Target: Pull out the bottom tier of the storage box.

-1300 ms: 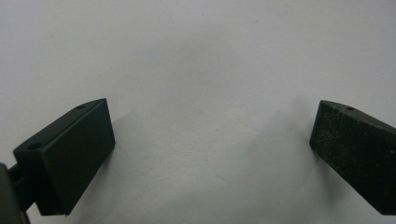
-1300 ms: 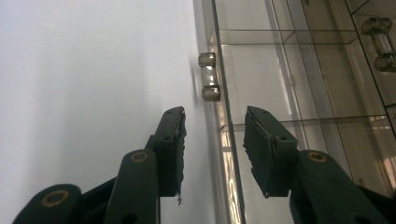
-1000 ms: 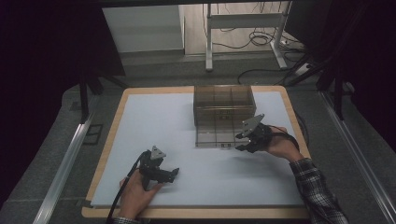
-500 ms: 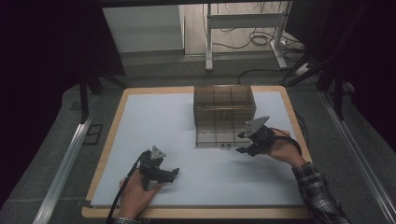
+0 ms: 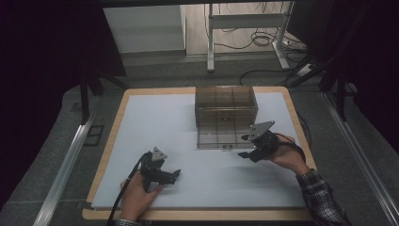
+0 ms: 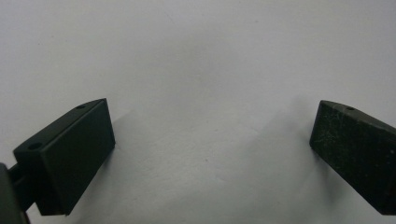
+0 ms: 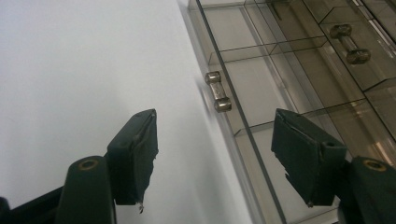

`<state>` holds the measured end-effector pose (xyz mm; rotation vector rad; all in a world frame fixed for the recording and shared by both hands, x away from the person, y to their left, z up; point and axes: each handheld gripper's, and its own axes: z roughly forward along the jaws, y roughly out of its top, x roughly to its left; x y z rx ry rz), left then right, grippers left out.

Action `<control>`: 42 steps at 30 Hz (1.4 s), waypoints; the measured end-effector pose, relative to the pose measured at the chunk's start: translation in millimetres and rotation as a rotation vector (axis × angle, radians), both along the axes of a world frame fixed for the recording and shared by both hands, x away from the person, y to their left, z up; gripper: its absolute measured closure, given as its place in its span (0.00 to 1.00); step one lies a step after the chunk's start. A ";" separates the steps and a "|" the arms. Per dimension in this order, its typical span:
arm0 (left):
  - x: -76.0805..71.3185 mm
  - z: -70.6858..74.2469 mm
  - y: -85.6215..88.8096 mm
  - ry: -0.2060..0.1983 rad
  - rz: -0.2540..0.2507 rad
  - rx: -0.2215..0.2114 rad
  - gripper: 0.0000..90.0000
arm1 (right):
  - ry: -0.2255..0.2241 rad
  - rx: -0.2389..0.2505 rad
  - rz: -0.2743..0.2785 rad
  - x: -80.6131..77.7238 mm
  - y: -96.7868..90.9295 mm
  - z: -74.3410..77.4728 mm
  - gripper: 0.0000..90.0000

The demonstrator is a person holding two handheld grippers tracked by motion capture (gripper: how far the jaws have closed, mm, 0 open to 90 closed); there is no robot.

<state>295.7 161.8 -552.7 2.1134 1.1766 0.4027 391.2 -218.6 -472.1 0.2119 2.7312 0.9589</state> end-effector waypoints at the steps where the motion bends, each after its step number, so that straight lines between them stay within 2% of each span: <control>1: 0.0 0.0 0.0 0.000 0.000 0.000 0.00 | -0.001 -0.001 -0.003 -0.9 -0.3 -0.1 0.34; 17: 0.0 0.0 0.0 -0.001 0.001 0.000 0.00 | -0.007 0.029 -0.052 -18.0 -2.7 -6.4 0.26; 33: 0.0 0.0 0.1 0.000 0.000 0.000 0.00 | -0.009 0.052 -0.095 -31.5 -4.5 -22.0 0.19; 42: 0.0 0.0 0.1 -0.001 0.000 0.000 0.00 | 0.008 0.070 -0.115 -41.2 -8.8 -27.6 0.13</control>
